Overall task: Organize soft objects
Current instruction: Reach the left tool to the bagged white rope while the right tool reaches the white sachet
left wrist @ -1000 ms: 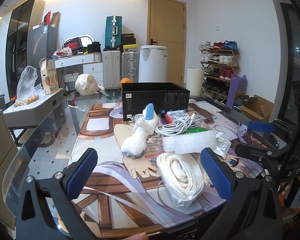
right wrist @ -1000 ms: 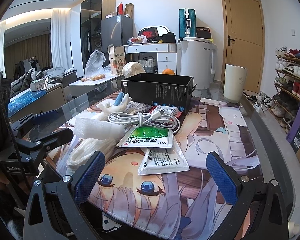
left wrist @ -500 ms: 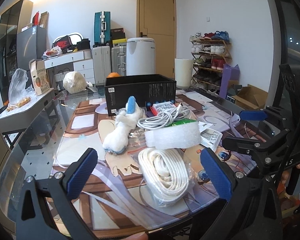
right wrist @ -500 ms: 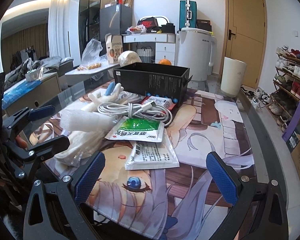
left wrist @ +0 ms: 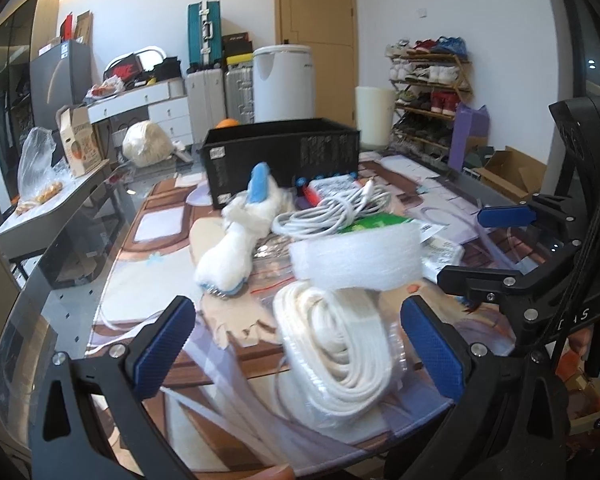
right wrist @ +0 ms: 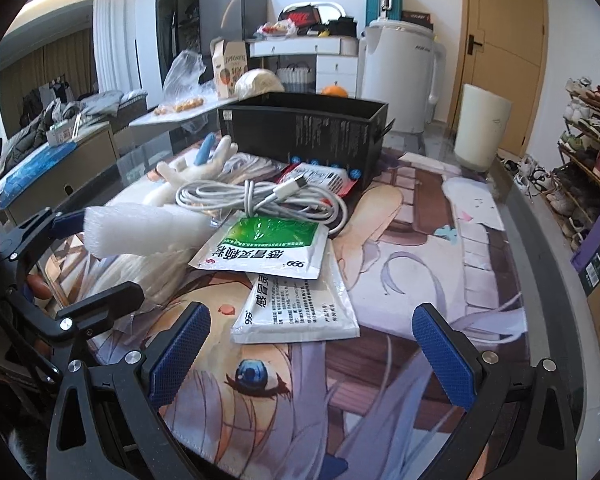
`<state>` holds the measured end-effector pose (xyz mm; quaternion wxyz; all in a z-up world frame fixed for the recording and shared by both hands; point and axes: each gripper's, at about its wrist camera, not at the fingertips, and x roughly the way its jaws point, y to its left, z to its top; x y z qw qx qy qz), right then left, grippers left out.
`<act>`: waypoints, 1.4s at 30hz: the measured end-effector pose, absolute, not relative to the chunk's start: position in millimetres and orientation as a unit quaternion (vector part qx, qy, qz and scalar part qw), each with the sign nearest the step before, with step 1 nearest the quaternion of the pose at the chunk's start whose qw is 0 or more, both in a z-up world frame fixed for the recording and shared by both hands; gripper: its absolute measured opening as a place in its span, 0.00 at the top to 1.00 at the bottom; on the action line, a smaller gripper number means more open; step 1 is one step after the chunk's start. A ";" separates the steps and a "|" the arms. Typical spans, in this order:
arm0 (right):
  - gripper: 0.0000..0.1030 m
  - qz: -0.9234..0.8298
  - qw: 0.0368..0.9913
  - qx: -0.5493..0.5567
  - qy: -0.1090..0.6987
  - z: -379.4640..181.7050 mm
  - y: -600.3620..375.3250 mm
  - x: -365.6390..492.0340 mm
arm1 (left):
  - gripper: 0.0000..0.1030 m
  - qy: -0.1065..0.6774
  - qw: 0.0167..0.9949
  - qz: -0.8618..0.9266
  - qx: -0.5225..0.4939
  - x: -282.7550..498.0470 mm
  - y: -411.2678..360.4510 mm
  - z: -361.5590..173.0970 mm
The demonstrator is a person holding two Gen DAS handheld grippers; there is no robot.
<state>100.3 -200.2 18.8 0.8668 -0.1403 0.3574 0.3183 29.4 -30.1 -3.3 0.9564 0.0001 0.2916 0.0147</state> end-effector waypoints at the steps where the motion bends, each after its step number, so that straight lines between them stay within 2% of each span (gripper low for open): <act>1: 0.00 0.317 0.865 -0.143 0.361 17.3 -197.7 102.4 | 0.00 0.296 0.955 0.016 -0.003 30.2 -27.4 -4.5; 16: 0.01 0.316 0.843 -0.147 0.411 4.3 -179.4 128.5 | 0.02 0.334 0.941 -0.009 -0.046 40.7 -15.7 -12.1; 23: 0.01 0.316 0.841 -0.142 0.416 3.4 -178.8 128.3 | 0.23 0.329 0.944 -0.022 -0.031 39.3 -22.6 -11.5; 27: 0.01 0.318 0.840 -0.145 0.415 2.8 -179.0 126.9 | 0.41 0.325 0.945 -0.036 -0.023 37.2 -27.9 -10.8; 29: 0.01 0.319 0.841 -0.144 0.412 3.4 -179.7 125.6 | 0.45 0.323 0.945 -0.039 -0.018 36.5 -30.6 -10.4; 31: 0.08 0.322 0.844 -0.141 0.404 4.1 -180.9 123.3 | 0.49 0.321 0.946 -0.040 -0.017 35.8 -30.9 -10.3; 33: 0.28 0.325 0.847 -0.141 0.396 7.0 -181.7 120.4 | 0.53 0.320 0.946 -0.043 -0.020 35.1 -30.2 -9.9; 35: 0.39 0.329 0.847 -0.142 0.392 8.9 -181.5 118.8 | 0.56 0.318 0.947 -0.045 -0.023 34.7 -29.5 -9.5; 37: 0.40 0.332 0.848 -0.143 0.389 9.6 -181.5 117.0 | 0.58 0.315 0.948 -0.046 -0.024 34.2 -28.7 -9.3; 42: 0.52 0.344 0.844 -0.146 0.384 10.8 -182.4 113.0 | 0.68 0.305 0.951 -0.049 -0.030 32.6 -26.5 -6.6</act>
